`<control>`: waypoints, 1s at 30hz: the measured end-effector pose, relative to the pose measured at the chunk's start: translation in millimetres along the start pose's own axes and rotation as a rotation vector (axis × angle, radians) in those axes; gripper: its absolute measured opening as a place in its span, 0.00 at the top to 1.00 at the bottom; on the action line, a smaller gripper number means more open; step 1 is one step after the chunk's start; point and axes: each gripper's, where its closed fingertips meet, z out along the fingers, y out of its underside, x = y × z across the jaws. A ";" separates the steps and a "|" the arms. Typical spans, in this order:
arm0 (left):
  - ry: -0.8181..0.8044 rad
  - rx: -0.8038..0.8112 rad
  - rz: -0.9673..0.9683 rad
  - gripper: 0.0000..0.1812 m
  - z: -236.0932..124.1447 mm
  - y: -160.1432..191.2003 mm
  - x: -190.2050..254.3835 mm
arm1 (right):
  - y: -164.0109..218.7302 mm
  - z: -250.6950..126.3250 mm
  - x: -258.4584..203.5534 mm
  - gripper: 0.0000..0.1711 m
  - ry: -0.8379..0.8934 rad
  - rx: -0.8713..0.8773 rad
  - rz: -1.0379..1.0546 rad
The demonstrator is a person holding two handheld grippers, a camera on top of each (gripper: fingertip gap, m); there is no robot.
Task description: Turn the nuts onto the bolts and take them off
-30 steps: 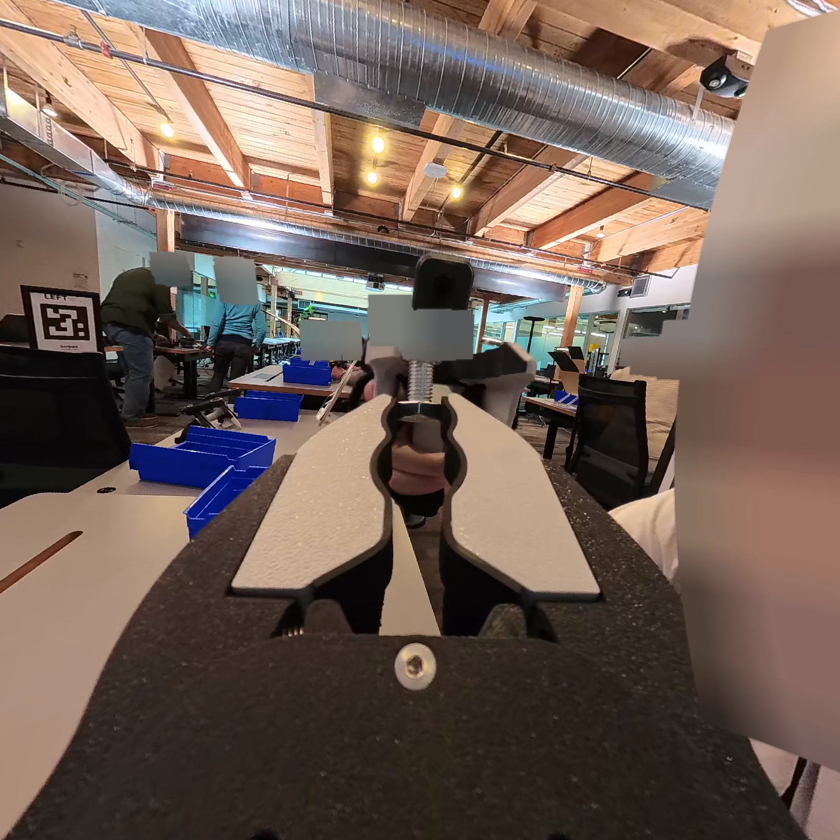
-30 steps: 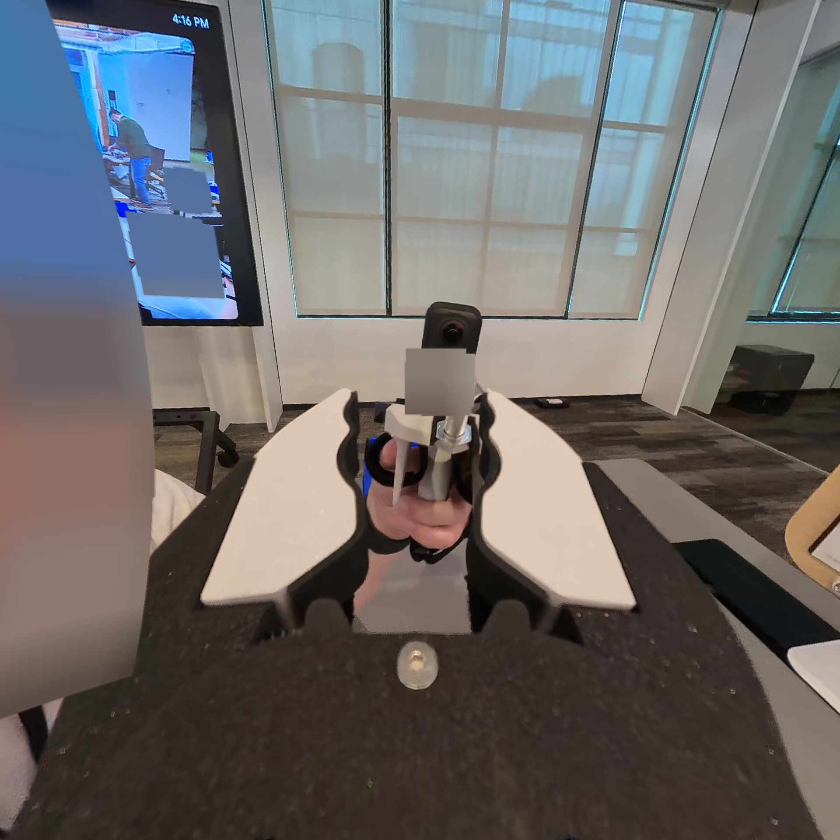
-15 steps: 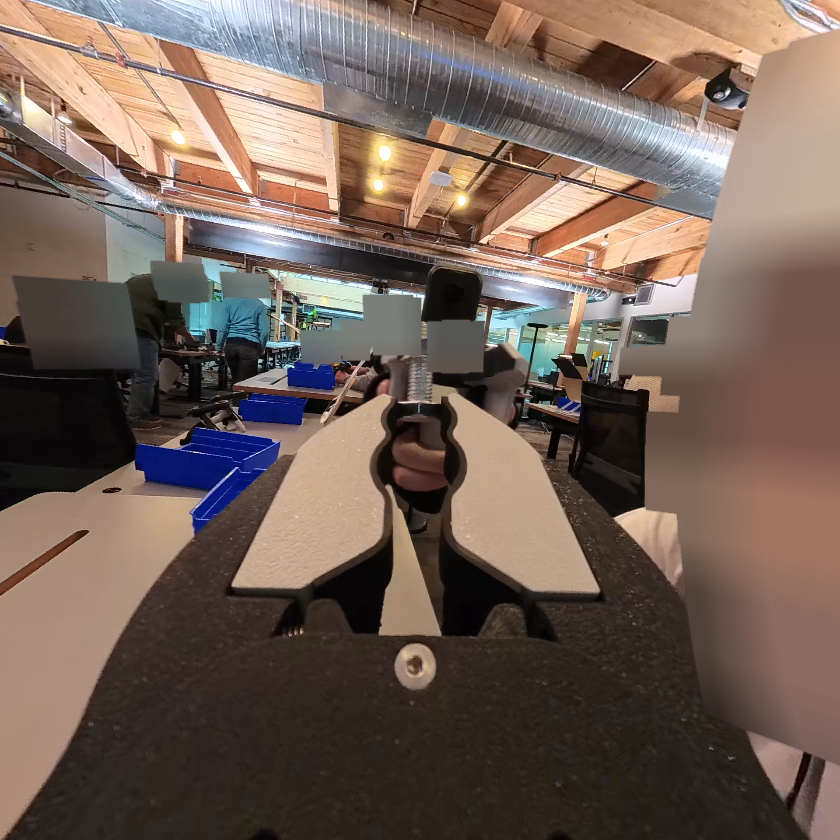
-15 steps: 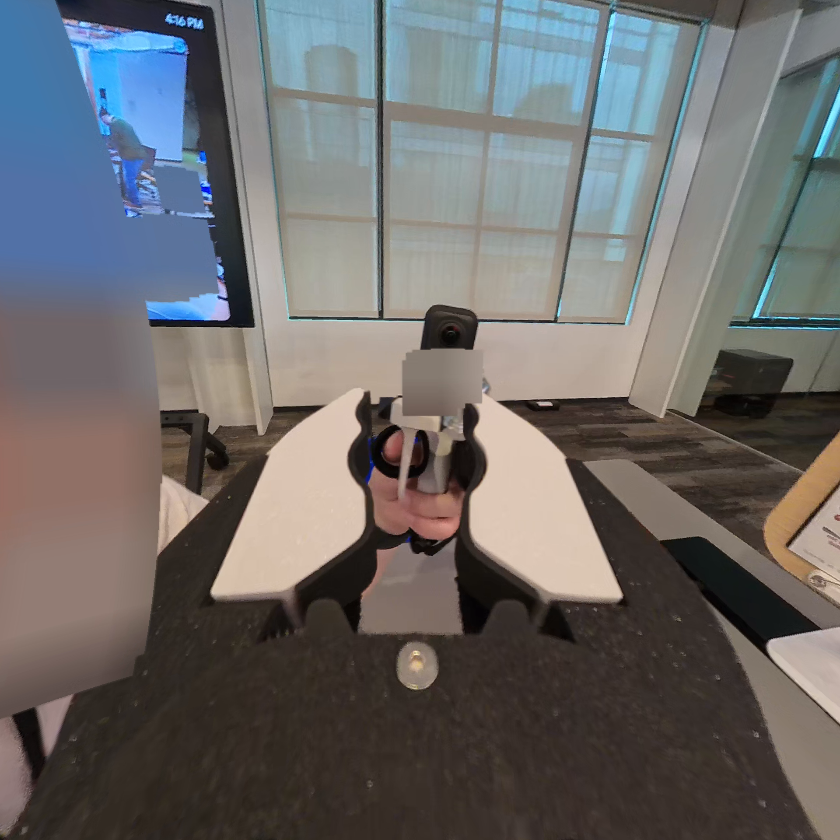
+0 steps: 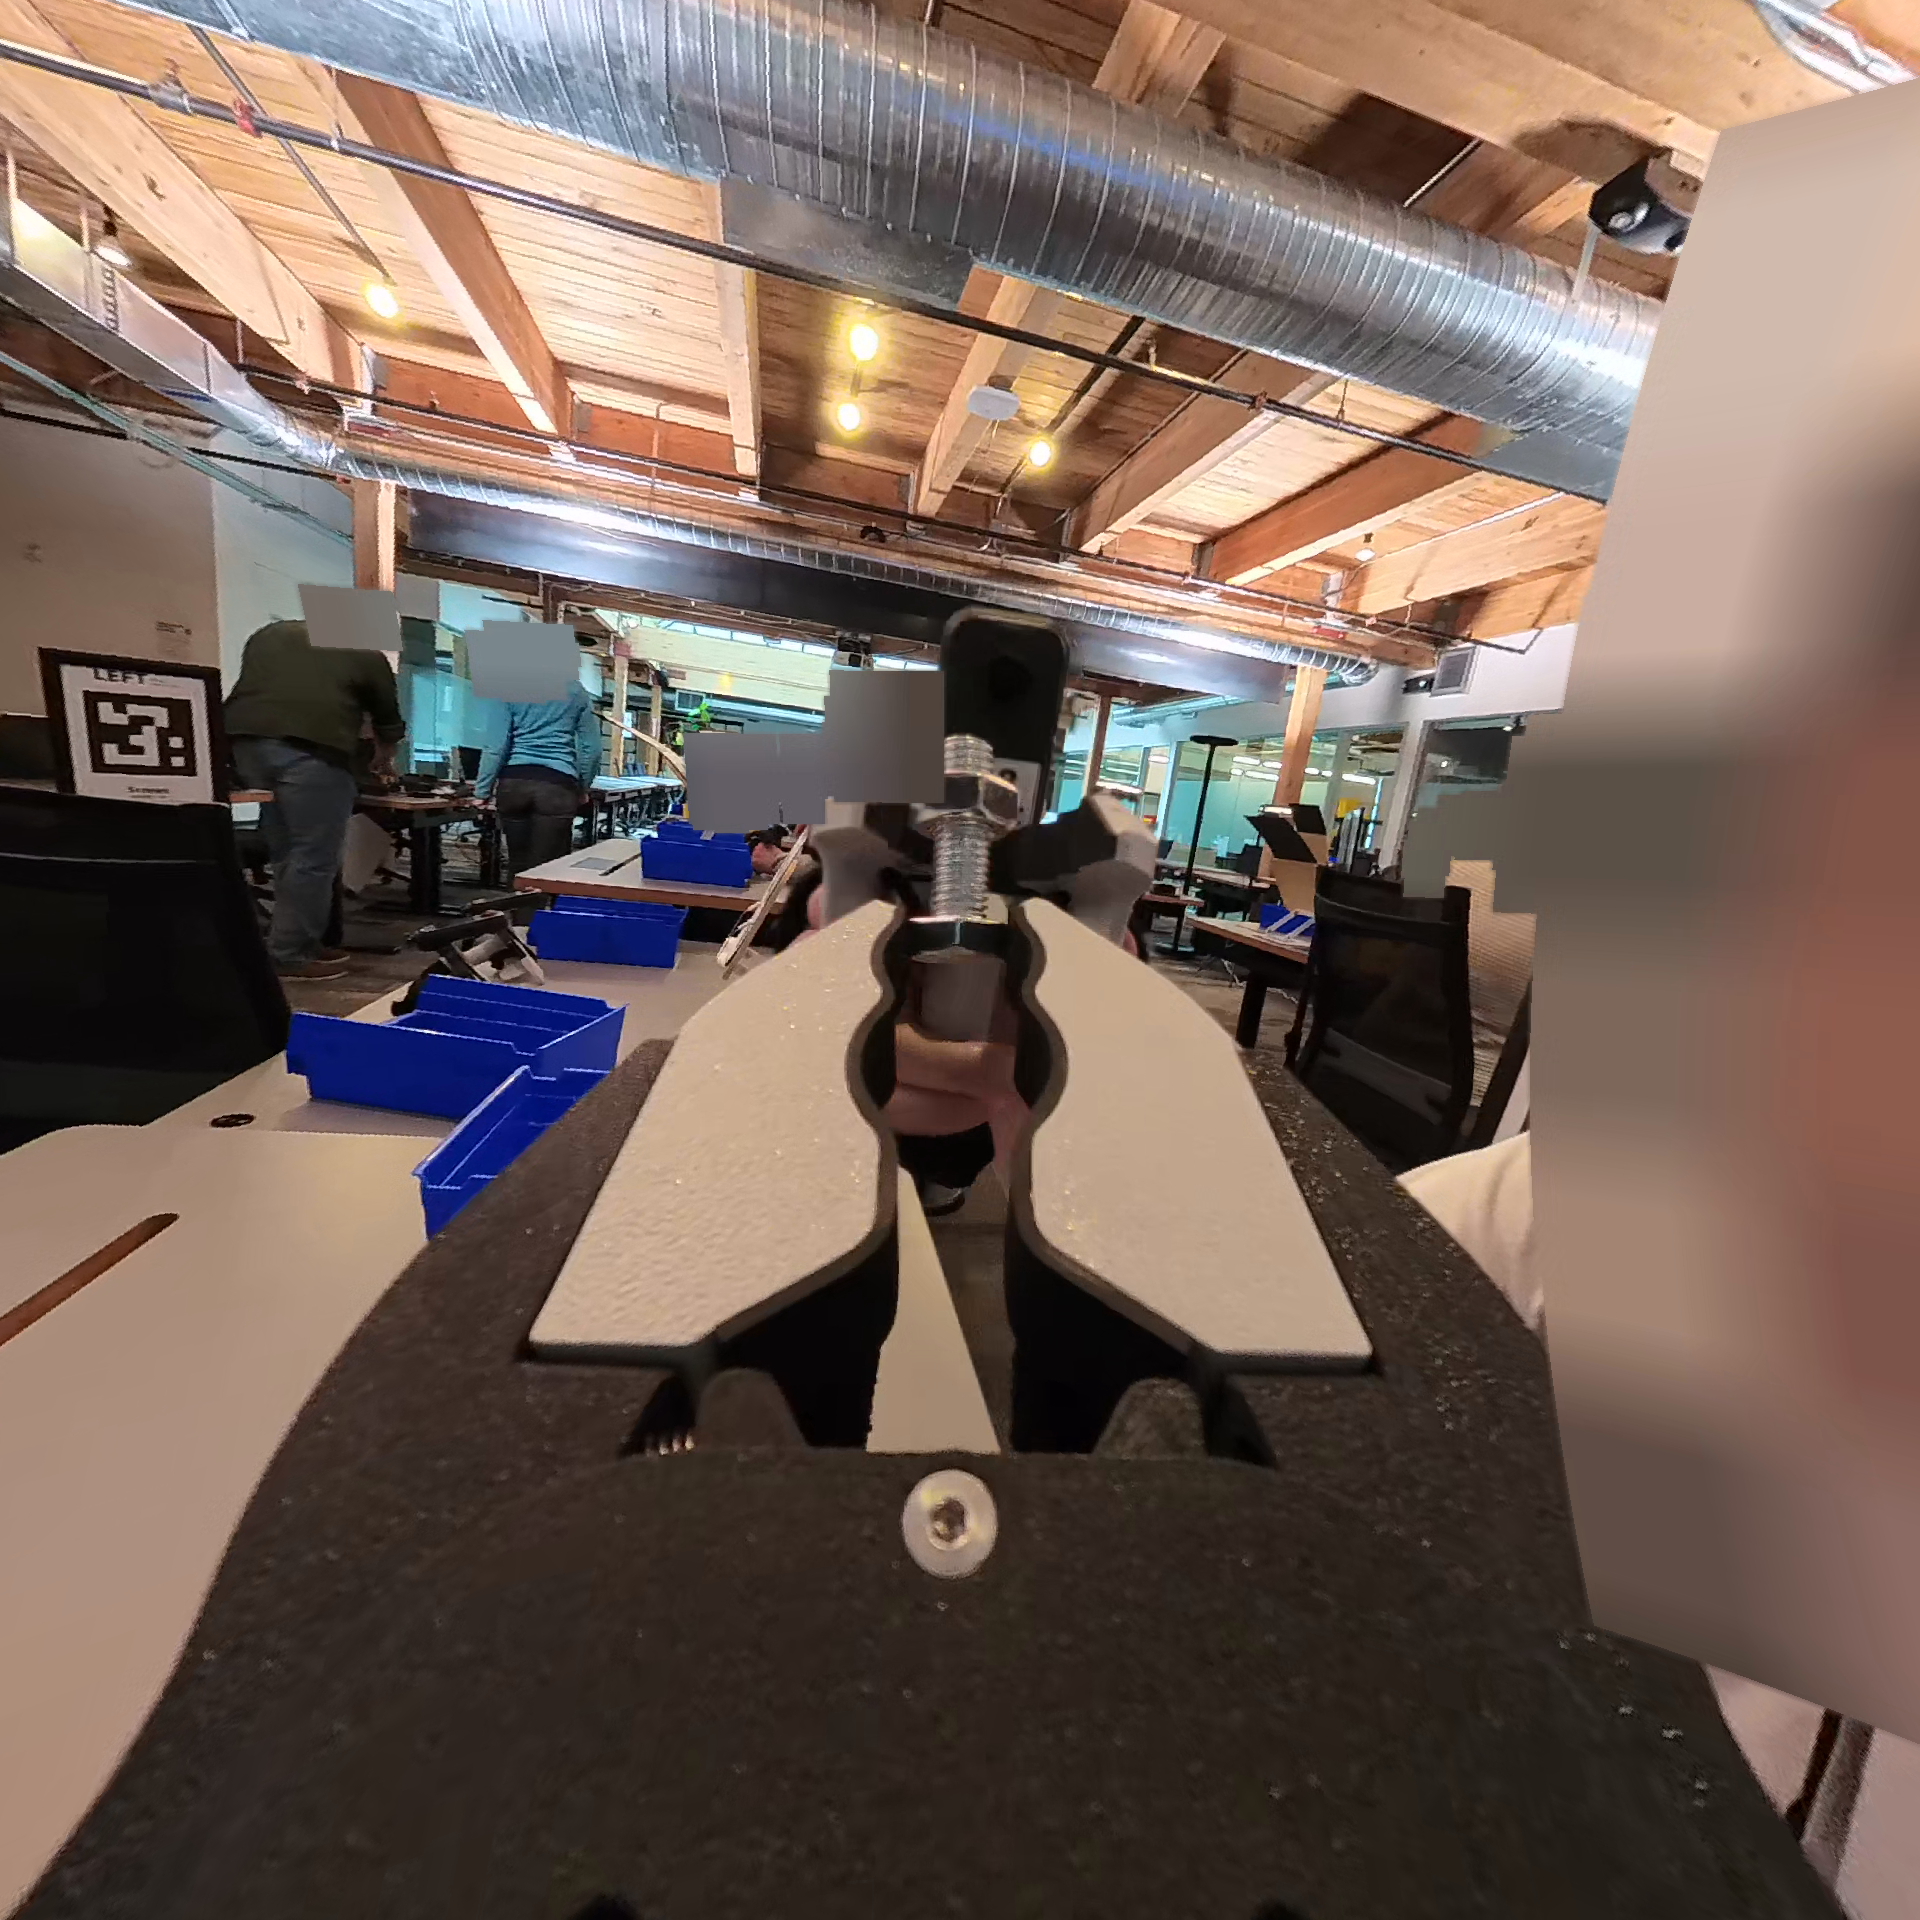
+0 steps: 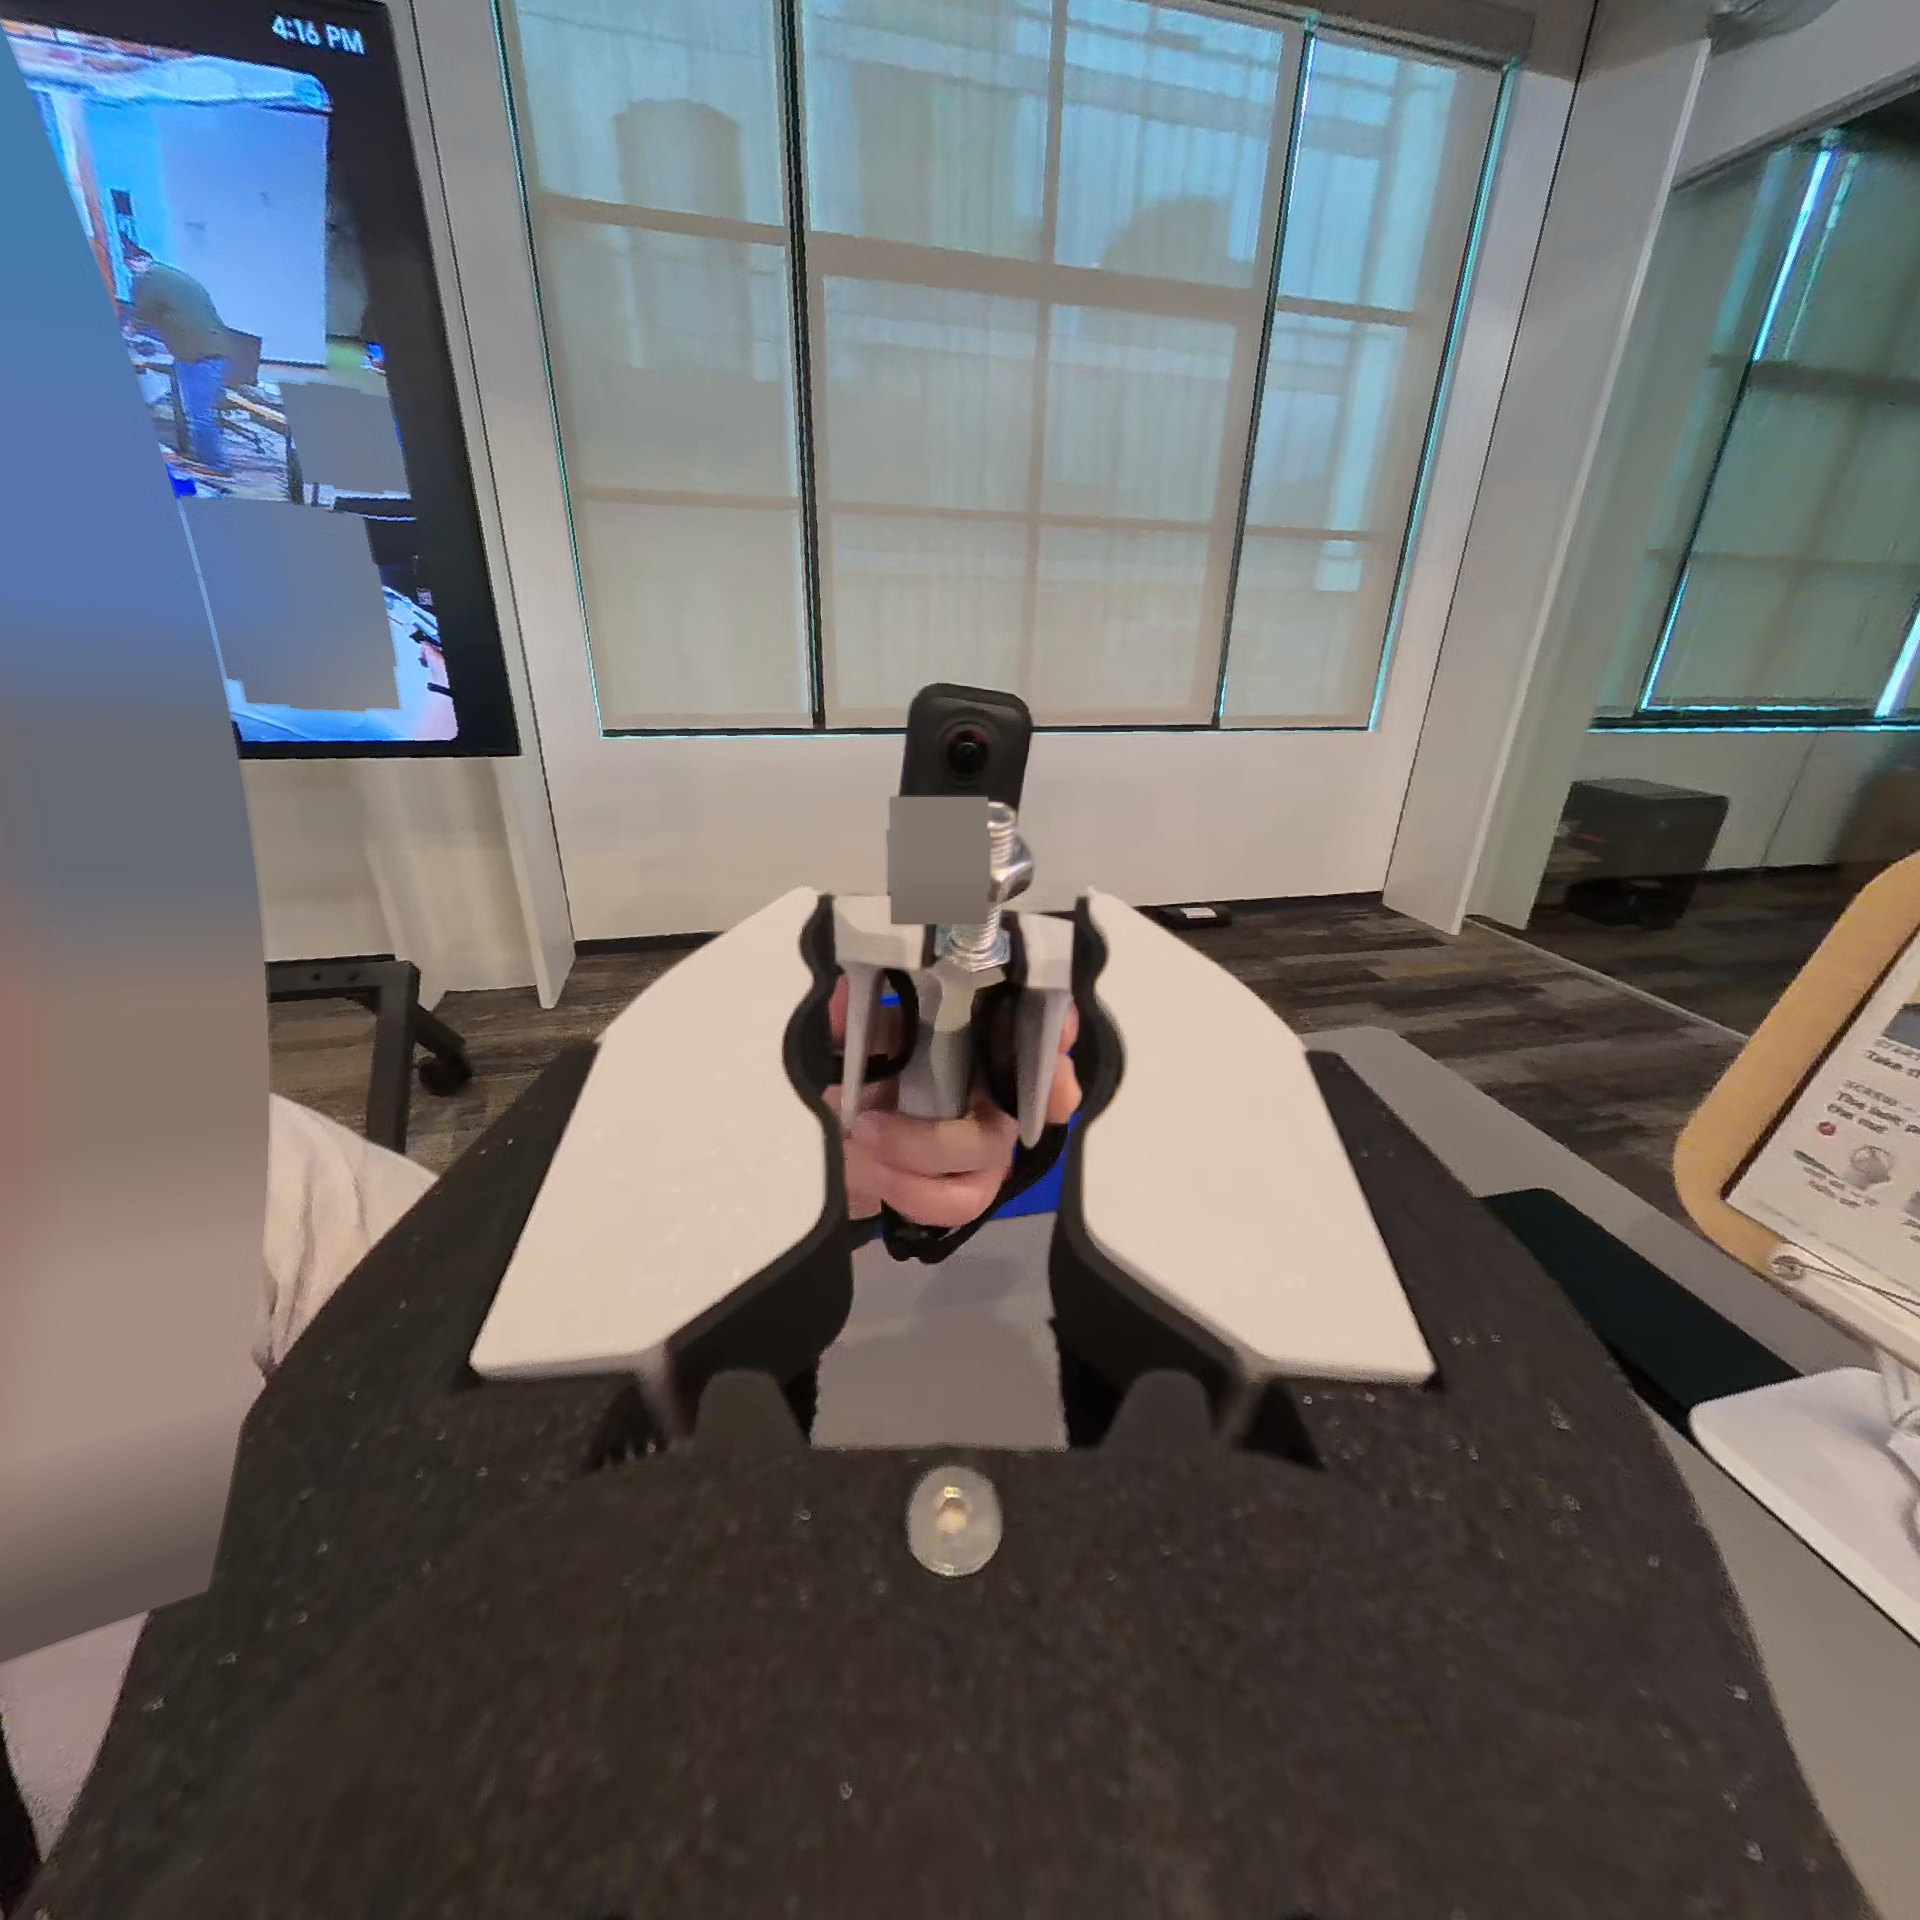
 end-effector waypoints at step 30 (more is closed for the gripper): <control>0.033 0.004 -0.013 0.90 1.9 -1.1 8.2 | -1.0 12.4 4.8 0.80 -0.039 0.060 0.069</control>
